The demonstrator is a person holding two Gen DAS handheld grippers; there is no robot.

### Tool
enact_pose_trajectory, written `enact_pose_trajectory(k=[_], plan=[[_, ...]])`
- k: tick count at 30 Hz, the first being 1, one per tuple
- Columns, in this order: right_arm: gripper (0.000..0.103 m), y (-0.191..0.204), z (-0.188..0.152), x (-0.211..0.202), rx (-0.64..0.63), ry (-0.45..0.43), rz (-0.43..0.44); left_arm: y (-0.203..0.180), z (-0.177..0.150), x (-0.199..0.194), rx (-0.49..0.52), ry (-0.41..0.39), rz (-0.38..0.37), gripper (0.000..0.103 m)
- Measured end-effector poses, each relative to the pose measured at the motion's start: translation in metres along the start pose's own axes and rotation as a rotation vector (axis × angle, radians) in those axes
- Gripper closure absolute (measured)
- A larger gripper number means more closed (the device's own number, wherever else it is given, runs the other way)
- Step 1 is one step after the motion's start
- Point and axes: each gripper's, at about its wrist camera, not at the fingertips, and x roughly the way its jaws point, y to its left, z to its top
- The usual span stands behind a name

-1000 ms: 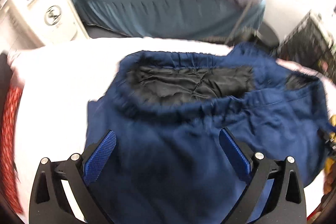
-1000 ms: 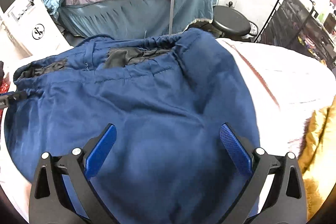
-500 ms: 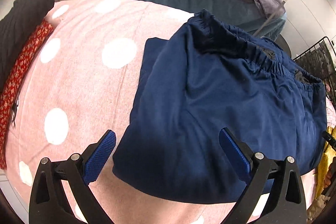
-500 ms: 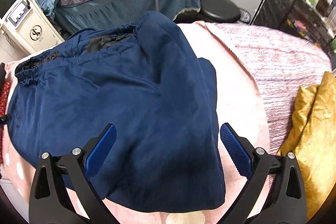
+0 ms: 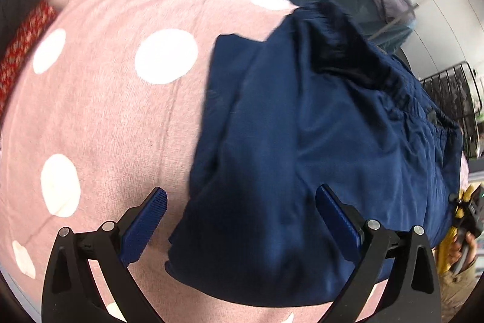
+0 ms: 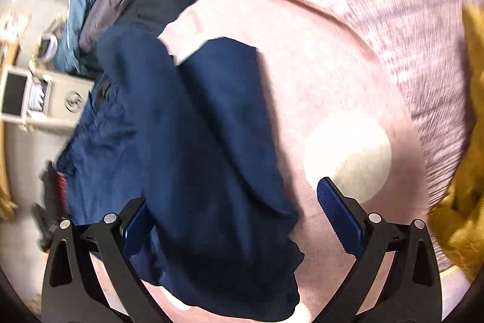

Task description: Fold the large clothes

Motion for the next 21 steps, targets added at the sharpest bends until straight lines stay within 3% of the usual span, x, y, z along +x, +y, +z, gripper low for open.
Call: enact_pose_trajectory(k=[4,12,16,21], plan=[[0.006,-0.007,-0.001,0.010,0.046,0.027,0.062,0.017,0.000,0.005,-0.060,0.015,-0.028,0.006],[0.006,0.007,0.002,0.032,0.045,0.041,0.065,0.031,-0.003,0.018,-0.119,0.046,-0.082,0.006],[0.006,0.017,0.003,0.039,0.023,0.058,0.107,0.033,0.001,0.020,-0.113,0.047,-0.095,0.006],[0.005,0.021,0.002,0.046,0.029,0.047,0.072,0.033,0.014,0.029,-0.093,0.064,-0.114,0.006]])
